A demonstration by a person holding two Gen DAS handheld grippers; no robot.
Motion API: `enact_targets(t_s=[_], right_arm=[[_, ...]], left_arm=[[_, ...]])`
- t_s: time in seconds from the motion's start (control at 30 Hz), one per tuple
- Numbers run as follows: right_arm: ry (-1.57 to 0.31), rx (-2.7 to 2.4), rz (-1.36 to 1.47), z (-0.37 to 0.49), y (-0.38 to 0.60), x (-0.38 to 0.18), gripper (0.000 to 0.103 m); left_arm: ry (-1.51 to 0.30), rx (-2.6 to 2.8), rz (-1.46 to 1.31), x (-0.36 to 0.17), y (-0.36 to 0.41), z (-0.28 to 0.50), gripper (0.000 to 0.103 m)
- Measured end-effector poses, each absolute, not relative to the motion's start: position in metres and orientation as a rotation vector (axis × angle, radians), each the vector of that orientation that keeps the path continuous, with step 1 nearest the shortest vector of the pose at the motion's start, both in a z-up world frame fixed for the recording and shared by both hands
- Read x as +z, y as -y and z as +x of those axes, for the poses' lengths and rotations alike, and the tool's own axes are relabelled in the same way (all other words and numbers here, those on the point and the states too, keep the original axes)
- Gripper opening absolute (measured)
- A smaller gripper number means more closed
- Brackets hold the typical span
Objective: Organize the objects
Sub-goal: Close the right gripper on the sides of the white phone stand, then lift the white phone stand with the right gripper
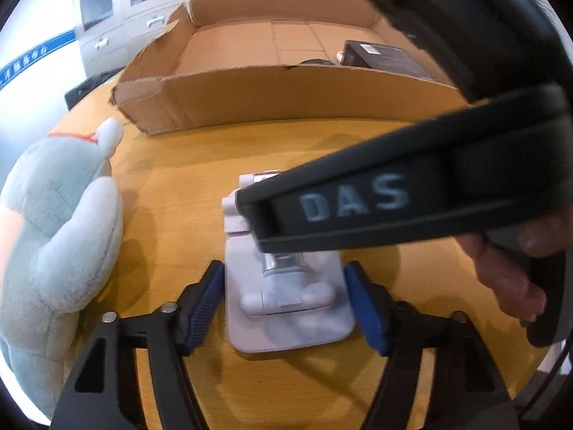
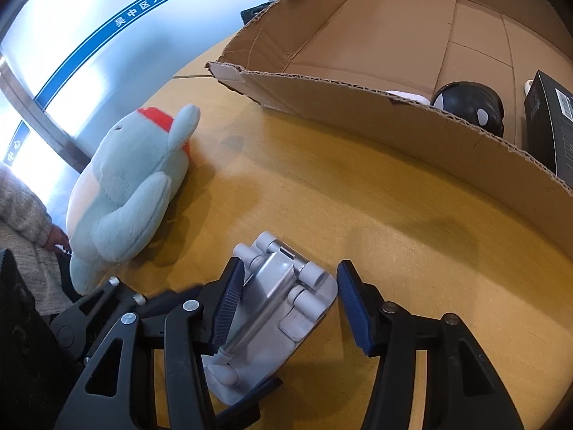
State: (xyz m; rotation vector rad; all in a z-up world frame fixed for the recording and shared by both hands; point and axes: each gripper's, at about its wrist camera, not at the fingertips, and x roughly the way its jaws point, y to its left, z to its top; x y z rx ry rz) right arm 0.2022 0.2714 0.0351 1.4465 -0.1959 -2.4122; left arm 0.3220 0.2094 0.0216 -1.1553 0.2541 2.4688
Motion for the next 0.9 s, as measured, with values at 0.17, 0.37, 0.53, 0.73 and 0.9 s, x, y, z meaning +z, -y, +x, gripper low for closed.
enact_targets(t_s=[0.17, 0.37, 0.53, 0.73, 0.9], right_arm=[[0.166, -2.406, 1.441, 0.203, -0.271, 0.036, 0.054], [0.130, -2.419, 1.425, 0.206, -0.269, 0.037, 0.053], [0.124, -2.414, 1.415, 0.202, -0.268, 0.035, 0.052], [0.003, -2.378, 1.403, 0.197, -0.258, 0.034, 0.053], [0.012, -2.383, 1.381, 0.197, -0.259, 0.033, 0.051]], left_arm=[[-0.238, 2.459, -1.157, 0.021, -0.204, 0.324, 0.067], [-0.249, 2.471, -1.144, 0.023, -0.223, 0.328, 0.068], [-0.253, 2.487, -1.144, 0.022, -0.221, 0.331, 0.075], [-0.240, 2.465, -1.142, 0.024, -0.221, 0.334, 0.068], [-0.243, 2.480, -1.142, 0.025, -0.221, 0.332, 0.071]])
